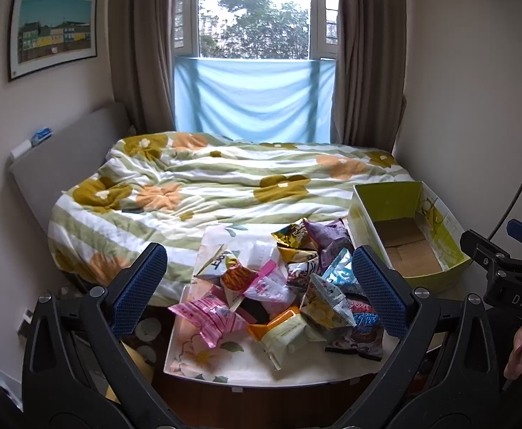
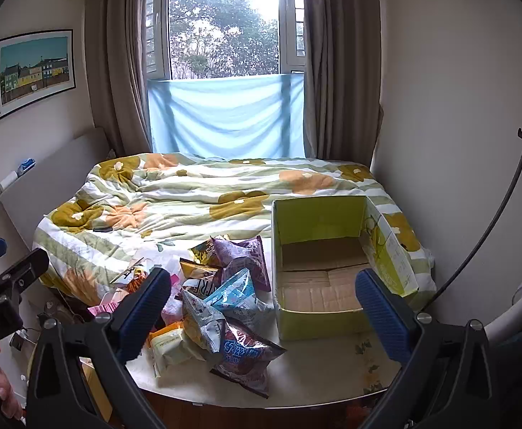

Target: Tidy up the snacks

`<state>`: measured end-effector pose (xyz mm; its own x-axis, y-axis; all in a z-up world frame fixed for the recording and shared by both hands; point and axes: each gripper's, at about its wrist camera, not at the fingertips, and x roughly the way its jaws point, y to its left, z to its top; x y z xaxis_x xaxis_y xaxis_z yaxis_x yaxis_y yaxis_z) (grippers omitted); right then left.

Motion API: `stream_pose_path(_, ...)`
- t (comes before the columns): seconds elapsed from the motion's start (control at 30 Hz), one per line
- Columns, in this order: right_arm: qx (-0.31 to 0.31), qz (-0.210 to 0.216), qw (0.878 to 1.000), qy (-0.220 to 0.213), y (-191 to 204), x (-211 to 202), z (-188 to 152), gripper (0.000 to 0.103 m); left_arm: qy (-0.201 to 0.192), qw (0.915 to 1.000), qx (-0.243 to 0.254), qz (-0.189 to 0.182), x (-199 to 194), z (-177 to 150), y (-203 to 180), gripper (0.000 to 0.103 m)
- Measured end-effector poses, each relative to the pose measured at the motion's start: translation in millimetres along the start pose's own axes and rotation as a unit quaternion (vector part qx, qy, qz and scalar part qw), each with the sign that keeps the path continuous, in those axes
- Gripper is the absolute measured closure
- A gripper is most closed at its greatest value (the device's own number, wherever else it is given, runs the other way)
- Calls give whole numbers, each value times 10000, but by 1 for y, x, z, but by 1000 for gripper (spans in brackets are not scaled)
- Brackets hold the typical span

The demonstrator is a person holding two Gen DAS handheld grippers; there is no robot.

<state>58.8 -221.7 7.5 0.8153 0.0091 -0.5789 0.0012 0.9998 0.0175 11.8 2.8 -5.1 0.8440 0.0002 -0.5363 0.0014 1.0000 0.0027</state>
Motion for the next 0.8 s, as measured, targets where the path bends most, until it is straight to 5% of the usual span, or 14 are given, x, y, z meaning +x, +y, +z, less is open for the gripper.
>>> stream_pose_path(0.8, 4, 29, 10000, 67, 2, 11, -4, 1, 55, 10000, 15, 66, 6, 3, -3, 0)
